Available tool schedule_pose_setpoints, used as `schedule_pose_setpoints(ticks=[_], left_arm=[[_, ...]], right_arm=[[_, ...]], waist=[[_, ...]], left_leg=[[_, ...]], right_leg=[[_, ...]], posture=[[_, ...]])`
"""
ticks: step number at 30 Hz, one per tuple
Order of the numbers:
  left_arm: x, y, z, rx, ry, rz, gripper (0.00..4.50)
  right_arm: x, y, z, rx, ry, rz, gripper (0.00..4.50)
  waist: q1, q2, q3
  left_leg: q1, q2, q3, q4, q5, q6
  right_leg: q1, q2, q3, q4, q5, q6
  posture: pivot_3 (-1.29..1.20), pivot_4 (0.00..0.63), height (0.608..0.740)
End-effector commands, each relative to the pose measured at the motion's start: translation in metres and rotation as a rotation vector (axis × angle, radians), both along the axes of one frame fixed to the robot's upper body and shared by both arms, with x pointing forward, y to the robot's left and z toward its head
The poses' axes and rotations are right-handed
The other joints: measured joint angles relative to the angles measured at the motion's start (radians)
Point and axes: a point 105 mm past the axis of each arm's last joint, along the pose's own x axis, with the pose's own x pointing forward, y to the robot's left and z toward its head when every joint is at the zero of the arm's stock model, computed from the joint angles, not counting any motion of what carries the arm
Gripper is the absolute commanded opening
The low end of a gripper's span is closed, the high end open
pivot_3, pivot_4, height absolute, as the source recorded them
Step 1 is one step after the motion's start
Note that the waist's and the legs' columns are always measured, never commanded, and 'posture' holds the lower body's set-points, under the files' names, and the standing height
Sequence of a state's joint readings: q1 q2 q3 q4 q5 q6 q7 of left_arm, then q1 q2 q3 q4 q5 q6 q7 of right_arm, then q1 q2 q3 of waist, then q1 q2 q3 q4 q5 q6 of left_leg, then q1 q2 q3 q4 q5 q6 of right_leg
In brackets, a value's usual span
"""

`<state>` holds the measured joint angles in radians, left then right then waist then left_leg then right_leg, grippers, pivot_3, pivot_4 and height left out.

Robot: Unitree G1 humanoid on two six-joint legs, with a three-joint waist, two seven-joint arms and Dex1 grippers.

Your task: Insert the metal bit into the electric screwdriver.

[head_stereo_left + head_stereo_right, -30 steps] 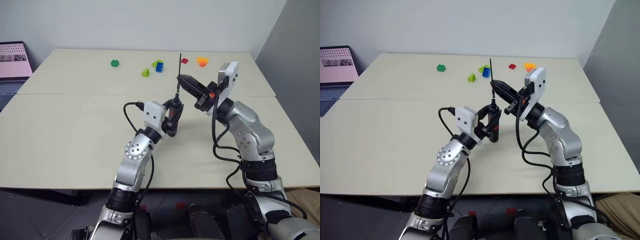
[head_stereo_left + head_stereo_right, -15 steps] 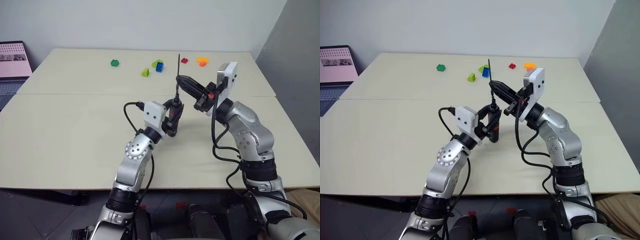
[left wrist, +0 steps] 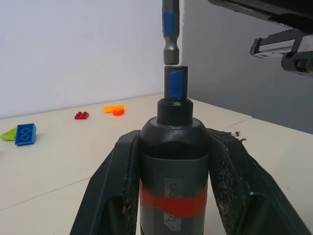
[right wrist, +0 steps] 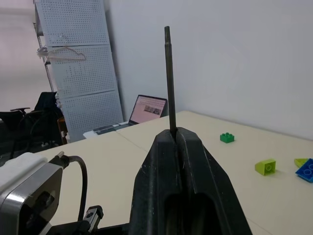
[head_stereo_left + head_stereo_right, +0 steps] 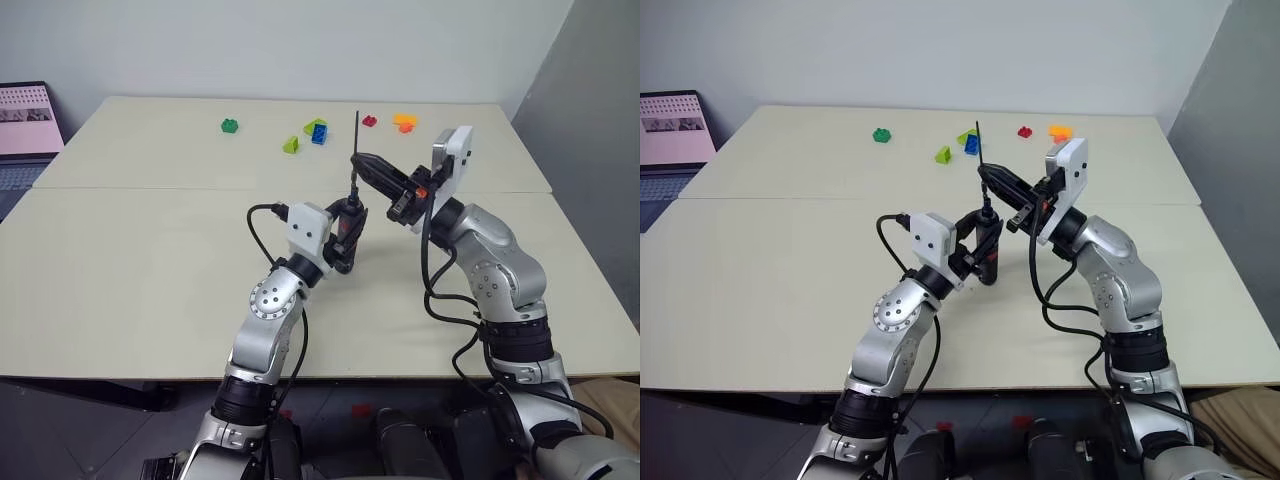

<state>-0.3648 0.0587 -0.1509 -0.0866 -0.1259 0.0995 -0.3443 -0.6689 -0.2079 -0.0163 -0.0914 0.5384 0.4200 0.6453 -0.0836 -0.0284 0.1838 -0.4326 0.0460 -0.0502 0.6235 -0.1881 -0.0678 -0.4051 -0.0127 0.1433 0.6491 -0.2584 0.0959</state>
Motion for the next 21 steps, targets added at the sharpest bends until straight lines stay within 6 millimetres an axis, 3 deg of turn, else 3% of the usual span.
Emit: schedule_pose_setpoints(ticks=[1,21], left_arm=[[-0.002,0.001,0.0,0.008,-0.002,-0.001,1.64],[-0.001,0.002,-0.001,0.011,0.001,0.002,1.64]], right_arm=[[-0.008,-0.004,0.02,0.052,-0.058,0.008,0.0],[-0.008,0.001,0.008,-0.002,-0.047,0.013,0.0]], waist=[[0.0,0.0,0.0],[-0.001,0.0,0.0]], left_leg=[[0.0,0.0,0.0,0.0,0.0,0.0],[0.0,0.0,0.0,0.0,0.0,0.0]], right_leg=[[0.0,0.0,0.0,0.0,0.0,0.0],[0.0,0.0,0.0,-0.001,0.0,0.0]], posture=[[0.0,0.15,0.74],[0.0,0.15,0.74]])
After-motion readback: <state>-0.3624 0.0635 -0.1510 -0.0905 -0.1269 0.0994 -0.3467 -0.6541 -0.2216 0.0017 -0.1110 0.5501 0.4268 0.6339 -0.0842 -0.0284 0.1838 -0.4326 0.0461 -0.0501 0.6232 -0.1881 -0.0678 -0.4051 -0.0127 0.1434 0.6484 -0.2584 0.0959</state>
